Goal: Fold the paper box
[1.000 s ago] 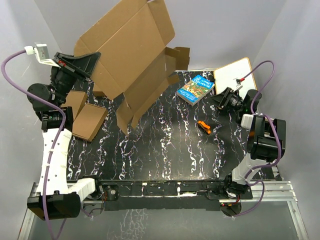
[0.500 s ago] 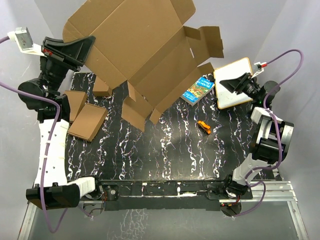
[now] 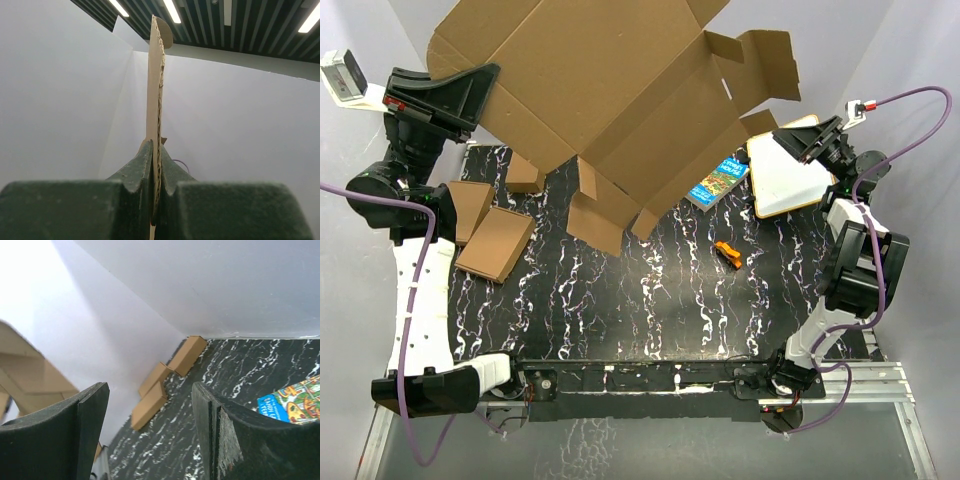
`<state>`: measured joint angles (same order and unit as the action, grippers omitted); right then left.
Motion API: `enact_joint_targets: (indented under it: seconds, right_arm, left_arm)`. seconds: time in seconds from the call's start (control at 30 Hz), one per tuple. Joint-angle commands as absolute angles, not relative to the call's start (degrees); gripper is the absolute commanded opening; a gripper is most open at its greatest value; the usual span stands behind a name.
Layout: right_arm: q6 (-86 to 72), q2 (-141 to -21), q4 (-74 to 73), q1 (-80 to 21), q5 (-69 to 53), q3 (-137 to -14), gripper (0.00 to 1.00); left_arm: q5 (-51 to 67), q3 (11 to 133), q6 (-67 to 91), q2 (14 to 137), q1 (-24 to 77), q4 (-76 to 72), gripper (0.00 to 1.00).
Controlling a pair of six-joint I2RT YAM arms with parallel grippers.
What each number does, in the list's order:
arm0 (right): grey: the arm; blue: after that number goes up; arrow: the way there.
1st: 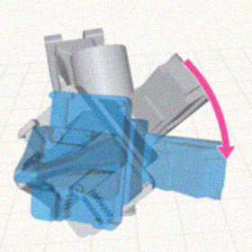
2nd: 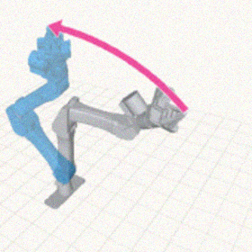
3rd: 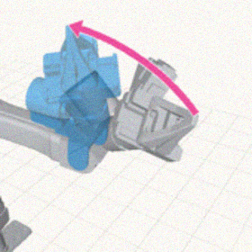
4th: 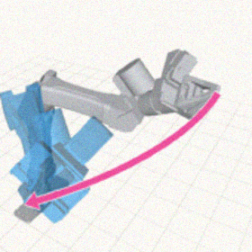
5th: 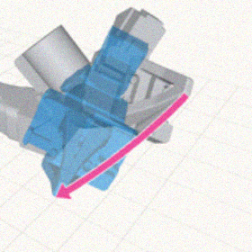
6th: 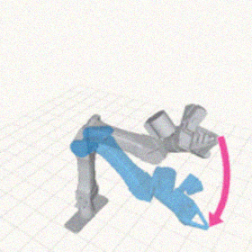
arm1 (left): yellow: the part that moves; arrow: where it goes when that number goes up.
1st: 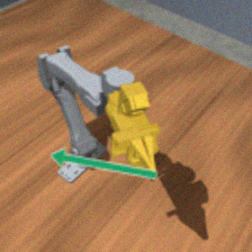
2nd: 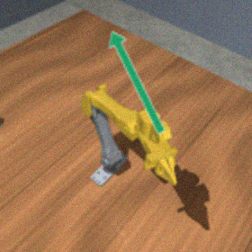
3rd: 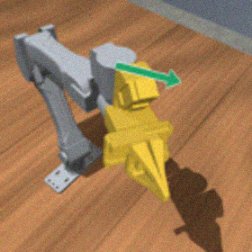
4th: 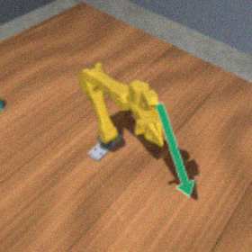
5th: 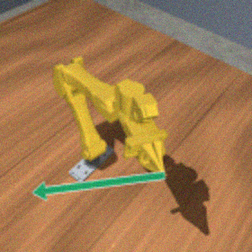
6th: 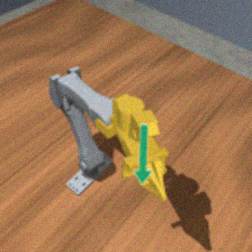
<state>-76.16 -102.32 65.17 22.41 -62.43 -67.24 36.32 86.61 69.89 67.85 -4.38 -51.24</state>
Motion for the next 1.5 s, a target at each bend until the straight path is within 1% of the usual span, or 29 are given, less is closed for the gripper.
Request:
enact_joint_targets:
  seconds: [0.0, 0.23, 0.4, 1.03, 1.37, 1.47]
  right_arm:
    - [-86.9, -102.9, 78.8, 22.6, -59.5, -70.7, 0.72]
    - [-95.6, -101.5, 87.1, 22.5, -58.9, -69.0, 0.75]
    - [-98.8, -101.1, 89.4, 22.1, -59.1, -70.5, 0.75]
    - [-100.5, -102.2, 91.3, 20.0, -60.1, -73.2, 0.75]
    - [-102.9, -100.4, 96.2, 18.6, -61.4, -71.9, 0.77]
    - [-103.2, -98.3, 97.0, 17.9, -61.6, -71.5, 0.77]
  left_arm:
    - [33.3, 88.9, 72.0, 67.1, -4.7, -55.3, 0.0]
    - [33.2, 88.6, 72.8, 66.9, -4.7, -56.2, 0.0]
    - [33.1, 88.1, 73.1, 66.8, -4.7, -56.4, 0.0]
    - [33.2, 87.9, 73.0, 66.3, -4.6, -56.4, 0.0]
    - [33.0, 87.5, 73.0, 66.4, -4.6, -56.6, 0.0]
    - [32.9, 87.5, 73.1, 66.5, -4.6, -56.8, 0.0]
